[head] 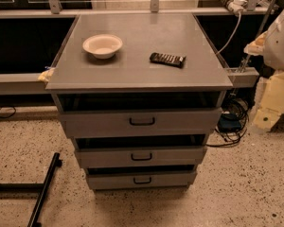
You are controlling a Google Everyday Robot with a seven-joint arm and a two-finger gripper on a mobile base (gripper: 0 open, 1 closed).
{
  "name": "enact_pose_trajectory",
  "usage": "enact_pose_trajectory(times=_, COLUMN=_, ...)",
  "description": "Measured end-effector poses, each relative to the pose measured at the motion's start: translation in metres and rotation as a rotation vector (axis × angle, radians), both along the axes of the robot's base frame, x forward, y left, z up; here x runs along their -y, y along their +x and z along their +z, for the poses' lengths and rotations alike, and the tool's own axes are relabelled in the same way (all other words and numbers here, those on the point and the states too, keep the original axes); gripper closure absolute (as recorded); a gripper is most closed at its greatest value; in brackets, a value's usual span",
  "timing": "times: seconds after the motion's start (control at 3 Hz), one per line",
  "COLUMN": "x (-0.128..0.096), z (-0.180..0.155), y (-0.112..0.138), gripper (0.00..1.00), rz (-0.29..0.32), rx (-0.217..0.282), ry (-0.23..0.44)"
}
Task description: Open bottom drawer
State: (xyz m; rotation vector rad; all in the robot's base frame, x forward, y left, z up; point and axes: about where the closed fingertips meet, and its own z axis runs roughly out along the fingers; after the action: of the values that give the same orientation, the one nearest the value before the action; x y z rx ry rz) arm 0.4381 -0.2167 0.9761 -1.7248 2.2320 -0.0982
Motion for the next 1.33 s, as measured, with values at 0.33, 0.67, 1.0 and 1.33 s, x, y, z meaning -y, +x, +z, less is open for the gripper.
enact_pose_trajectory(times=0.33, x=0.000, z=0.000, y=0.000, gripper=0.00, rz=0.000, rx=0.000, ry=0.000)
enact_pose_trajectory(times=0.67, x=-0.001, z=-0.020, y=-0.003, gripper=0.14, rz=-0.008, rx=-0.003, ry=0.024)
enact_pose_trajectory(times=1.0, x=-0.015, z=-0.088, y=-0.015, gripper=0.37, rz=0.004, rx=-0.035, ry=0.136)
enact_pose_trajectory(times=1.33, x=-0.035, z=-0.184, y=-0.021, gripper=0.61, rz=0.036, rx=-0.100, ry=0.287)
